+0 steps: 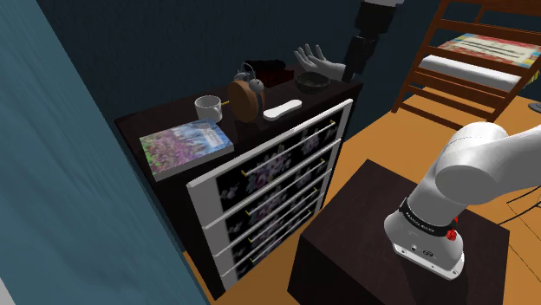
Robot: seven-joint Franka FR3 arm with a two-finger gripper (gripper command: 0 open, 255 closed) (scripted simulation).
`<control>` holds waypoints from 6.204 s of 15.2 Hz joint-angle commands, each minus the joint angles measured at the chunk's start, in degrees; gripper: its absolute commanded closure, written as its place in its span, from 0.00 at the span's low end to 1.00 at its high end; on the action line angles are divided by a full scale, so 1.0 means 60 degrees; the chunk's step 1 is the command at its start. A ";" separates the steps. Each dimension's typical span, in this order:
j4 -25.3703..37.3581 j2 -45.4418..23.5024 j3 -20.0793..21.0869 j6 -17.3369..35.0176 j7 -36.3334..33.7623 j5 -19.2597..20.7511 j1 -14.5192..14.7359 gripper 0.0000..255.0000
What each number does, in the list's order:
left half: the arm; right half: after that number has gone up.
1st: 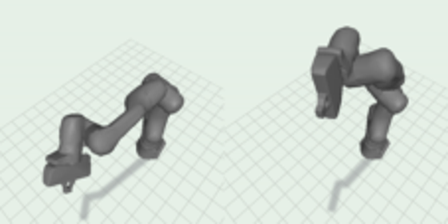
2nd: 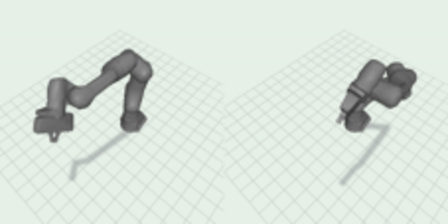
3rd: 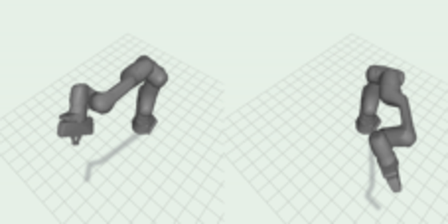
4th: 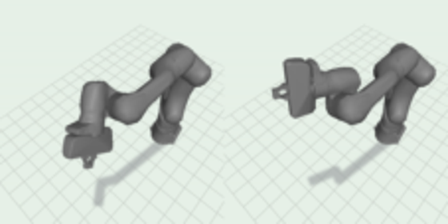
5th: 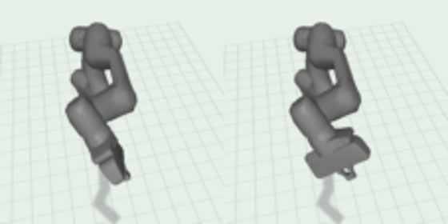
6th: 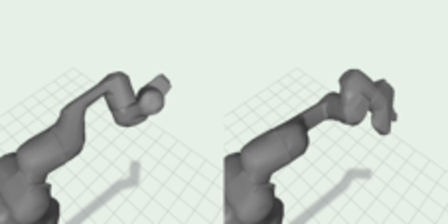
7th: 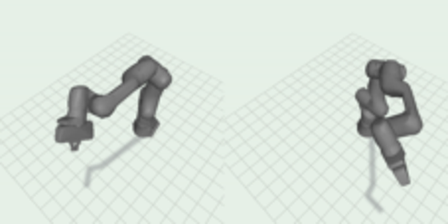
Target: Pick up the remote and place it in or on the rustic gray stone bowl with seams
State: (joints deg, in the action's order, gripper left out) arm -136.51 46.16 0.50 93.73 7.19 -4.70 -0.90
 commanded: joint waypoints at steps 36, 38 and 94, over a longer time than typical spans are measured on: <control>0.6151 -1.1657 -0.2909 0.4552 1.4953 -0.0642 0.1043 0.00; 0.6047 -1.1770 -0.2885 0.4763 1.4982 -0.0687 0.1031 0.00; 0.8796 -1.1488 -0.3320 0.1711 1.5733 -0.0560 0.0258 1.00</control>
State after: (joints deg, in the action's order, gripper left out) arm -85.34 -21.72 -19.17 104.59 100.39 -7.67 1.65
